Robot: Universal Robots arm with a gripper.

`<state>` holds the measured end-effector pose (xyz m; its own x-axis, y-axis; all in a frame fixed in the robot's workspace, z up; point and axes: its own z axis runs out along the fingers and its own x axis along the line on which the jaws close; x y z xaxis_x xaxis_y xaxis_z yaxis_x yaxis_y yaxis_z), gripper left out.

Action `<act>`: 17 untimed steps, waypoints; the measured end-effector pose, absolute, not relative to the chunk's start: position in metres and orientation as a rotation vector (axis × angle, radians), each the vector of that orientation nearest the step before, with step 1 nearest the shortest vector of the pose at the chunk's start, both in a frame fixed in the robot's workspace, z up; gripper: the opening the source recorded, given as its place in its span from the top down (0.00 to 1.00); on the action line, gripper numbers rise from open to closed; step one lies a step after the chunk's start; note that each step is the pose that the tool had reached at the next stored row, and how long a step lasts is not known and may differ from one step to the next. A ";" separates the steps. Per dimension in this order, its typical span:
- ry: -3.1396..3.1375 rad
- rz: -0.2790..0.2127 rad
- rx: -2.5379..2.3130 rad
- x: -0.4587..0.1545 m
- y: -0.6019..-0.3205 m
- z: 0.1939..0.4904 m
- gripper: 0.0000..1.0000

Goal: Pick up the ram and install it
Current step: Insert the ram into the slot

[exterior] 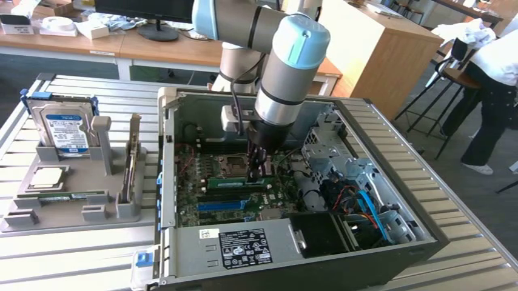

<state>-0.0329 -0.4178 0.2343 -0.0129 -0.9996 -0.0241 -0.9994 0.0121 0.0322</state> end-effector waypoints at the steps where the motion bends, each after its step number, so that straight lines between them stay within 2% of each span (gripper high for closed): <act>1: -2.231 -0.062 2.203 -0.033 -0.418 0.234 0.89; 17: -2.231 -0.062 2.203 -0.034 -0.418 0.233 0.89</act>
